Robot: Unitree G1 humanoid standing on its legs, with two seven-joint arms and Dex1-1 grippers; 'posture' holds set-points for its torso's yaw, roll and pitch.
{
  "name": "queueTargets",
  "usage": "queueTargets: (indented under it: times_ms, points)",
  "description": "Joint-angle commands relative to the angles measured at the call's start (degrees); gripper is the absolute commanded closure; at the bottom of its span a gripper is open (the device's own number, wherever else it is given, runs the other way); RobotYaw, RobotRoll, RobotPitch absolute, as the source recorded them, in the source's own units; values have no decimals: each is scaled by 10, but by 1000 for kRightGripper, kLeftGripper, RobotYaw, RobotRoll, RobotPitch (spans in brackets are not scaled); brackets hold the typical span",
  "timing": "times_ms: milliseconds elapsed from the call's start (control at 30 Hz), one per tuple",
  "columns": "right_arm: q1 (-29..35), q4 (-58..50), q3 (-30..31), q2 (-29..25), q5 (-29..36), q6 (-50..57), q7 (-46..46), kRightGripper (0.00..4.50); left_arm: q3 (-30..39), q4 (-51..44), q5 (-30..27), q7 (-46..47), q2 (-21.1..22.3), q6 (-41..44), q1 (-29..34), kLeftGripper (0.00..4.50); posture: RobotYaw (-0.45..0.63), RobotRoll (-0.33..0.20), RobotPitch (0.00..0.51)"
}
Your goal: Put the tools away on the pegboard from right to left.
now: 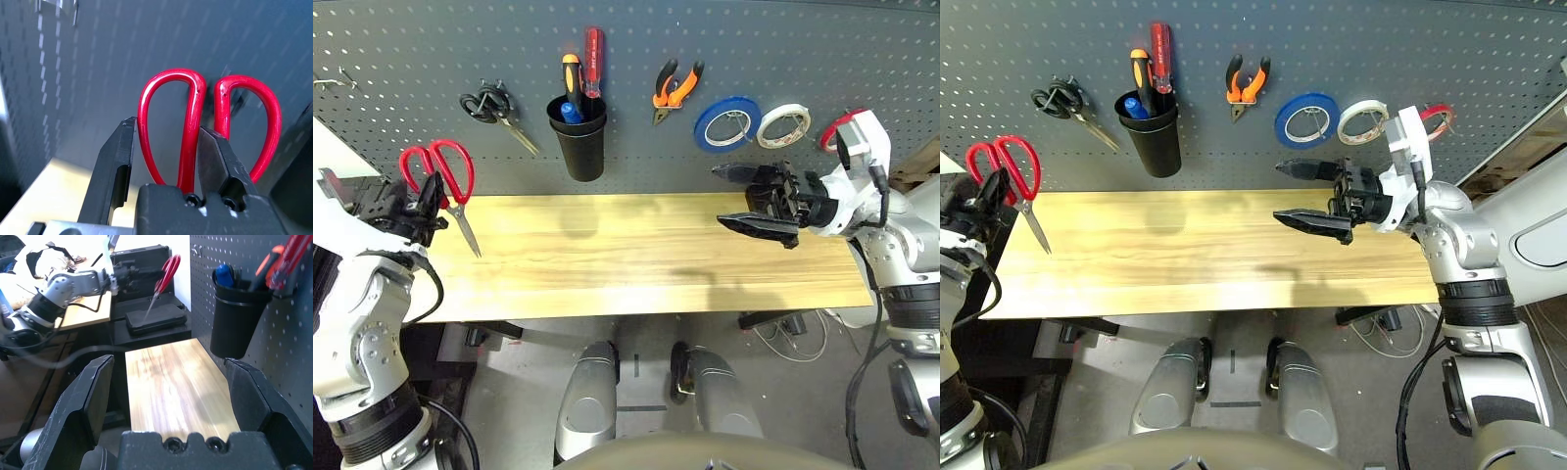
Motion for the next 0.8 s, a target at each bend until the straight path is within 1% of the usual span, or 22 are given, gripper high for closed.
queueTargets:
  times_ms: [33,167,367,633,800]
  points:
    - [-9,-12,-15,-9,3,10,-13,0,-19,20,13,3,-1,-24,-17,2398,162,0,73]
    - [-8,-23,-15,-7,2,16,-27,0,-37,48,21,2,-1,-42,-41,2398,149,0,70]
    - [5,-49,-18,-6,6,22,-45,0,-65,105,49,2,0,-71,-75,2398,125,0,66]
    - [23,-73,-25,-7,11,23,-56,0,-94,205,79,1,-1,-117,-125,2398,93,0,65]
    - [34,-83,-30,-6,13,19,-63,0,-105,257,95,5,-6,-140,-143,2398,69,0,62]
